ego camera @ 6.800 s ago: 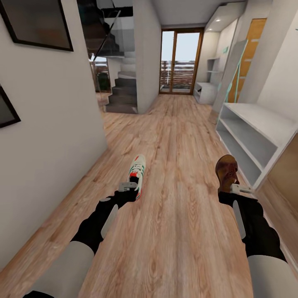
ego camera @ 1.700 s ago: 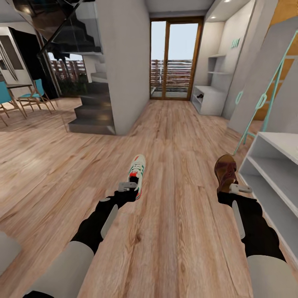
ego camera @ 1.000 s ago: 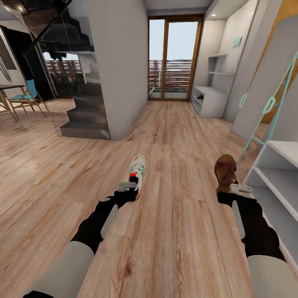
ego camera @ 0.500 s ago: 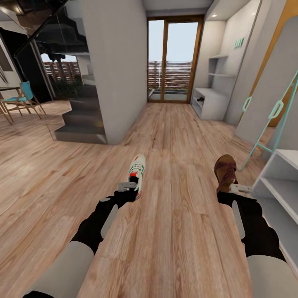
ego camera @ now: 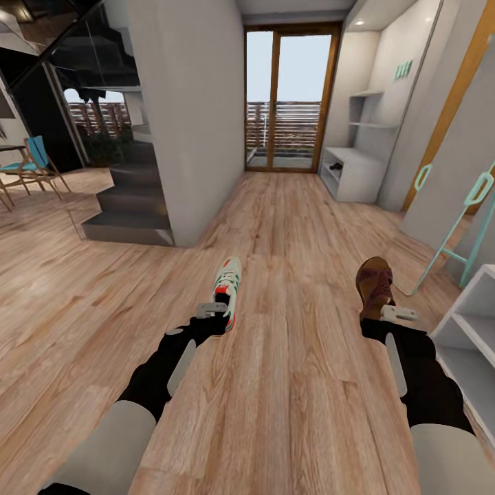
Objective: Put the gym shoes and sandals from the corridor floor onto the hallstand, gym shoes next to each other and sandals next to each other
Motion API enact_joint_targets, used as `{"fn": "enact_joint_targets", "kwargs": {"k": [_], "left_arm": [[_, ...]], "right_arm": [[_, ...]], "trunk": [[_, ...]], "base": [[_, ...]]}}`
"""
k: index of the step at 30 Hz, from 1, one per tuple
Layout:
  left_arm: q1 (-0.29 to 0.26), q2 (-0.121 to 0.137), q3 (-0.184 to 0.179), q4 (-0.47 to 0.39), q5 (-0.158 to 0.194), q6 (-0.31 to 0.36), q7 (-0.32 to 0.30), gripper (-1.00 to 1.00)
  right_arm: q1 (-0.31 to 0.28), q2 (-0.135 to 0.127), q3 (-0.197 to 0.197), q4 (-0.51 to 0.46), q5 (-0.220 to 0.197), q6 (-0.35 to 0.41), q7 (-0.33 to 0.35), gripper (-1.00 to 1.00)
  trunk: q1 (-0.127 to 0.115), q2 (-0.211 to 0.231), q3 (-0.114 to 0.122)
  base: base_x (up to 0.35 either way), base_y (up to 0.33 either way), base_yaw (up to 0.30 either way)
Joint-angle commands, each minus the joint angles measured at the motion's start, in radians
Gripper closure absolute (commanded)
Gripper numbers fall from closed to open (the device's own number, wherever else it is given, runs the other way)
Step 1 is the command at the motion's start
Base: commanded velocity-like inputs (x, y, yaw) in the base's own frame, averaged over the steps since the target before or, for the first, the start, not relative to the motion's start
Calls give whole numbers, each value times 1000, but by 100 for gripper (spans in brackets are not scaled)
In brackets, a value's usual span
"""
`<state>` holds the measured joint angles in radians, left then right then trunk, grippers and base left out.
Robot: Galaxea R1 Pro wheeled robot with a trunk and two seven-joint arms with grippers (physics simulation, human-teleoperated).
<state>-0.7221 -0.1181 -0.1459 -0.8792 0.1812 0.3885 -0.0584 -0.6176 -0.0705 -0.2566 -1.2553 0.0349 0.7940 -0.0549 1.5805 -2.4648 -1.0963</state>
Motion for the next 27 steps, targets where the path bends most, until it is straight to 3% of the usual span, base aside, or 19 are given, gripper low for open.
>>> {"fn": "enact_joint_targets", "kwargs": {"k": [1,27], "left_arm": [[0,0,0,-1,7,6,0,100],[0,0,0,-1,8,6,0,100]], "right_arm": [[-1,0,0,-1,3,5,0,100],[-1,0,0,-1,3,5,0,100]], "trunk": [[0,0,-1],[0,0,-1]], "base": [[347,0,0],[347,-56,0]]}}
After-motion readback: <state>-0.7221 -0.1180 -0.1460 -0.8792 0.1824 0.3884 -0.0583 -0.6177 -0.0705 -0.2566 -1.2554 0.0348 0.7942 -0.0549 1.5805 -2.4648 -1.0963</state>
